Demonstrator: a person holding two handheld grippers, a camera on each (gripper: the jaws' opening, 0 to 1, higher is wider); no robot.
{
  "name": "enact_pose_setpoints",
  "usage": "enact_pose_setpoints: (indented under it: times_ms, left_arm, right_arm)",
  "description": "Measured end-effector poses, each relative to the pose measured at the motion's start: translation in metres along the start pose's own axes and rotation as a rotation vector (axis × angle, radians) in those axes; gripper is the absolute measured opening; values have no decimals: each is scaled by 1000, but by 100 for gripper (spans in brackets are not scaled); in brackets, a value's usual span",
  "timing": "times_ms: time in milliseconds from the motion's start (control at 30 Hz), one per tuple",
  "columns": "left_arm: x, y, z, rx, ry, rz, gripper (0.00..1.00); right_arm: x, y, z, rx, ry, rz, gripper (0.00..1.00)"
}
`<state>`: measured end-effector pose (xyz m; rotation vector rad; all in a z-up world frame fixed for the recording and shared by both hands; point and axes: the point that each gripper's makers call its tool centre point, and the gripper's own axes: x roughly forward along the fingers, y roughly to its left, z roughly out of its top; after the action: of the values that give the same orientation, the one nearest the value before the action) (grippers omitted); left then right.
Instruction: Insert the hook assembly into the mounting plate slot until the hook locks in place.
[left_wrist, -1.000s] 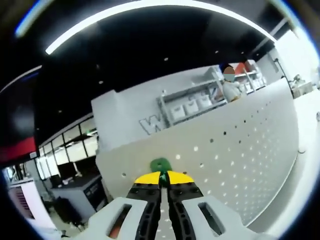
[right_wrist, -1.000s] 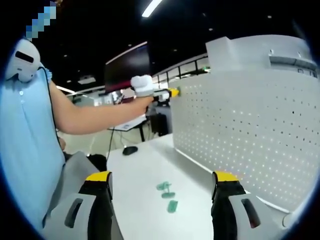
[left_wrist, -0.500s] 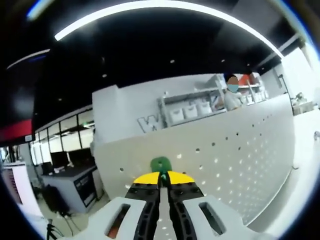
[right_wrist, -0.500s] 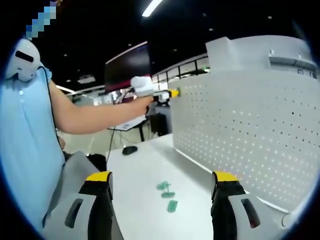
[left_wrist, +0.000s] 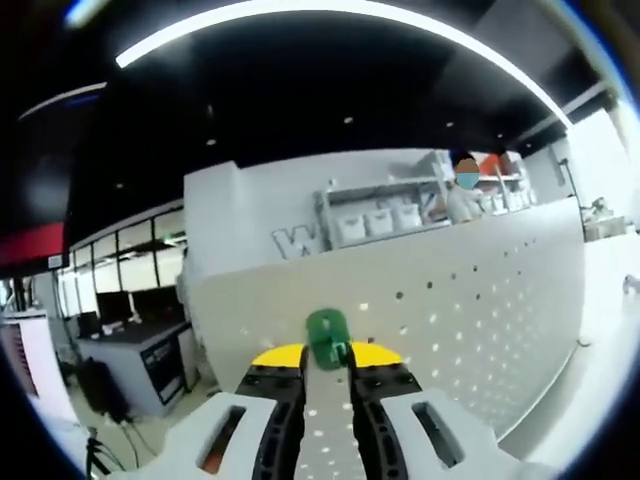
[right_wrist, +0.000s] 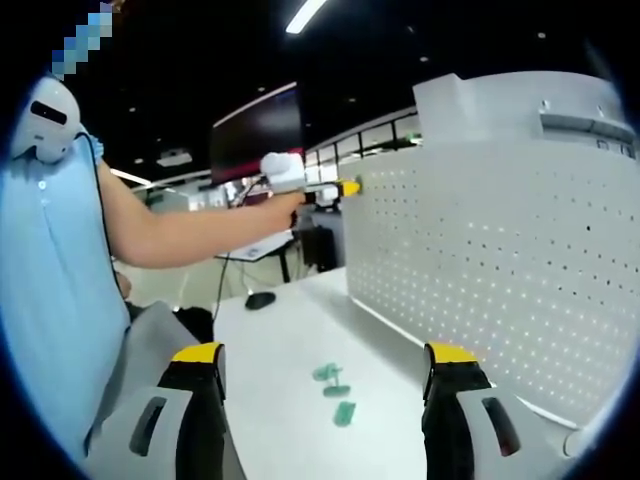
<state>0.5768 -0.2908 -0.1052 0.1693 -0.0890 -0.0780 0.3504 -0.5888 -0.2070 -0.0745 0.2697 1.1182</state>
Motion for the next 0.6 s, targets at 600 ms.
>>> enact_pose_setpoints:
  times_ms: [600]
  left_arm:
    - [-18,-8,-10,-86,18,-35,46]
  right_arm:
    - [-1,0,3,-8,-6,-4,82]
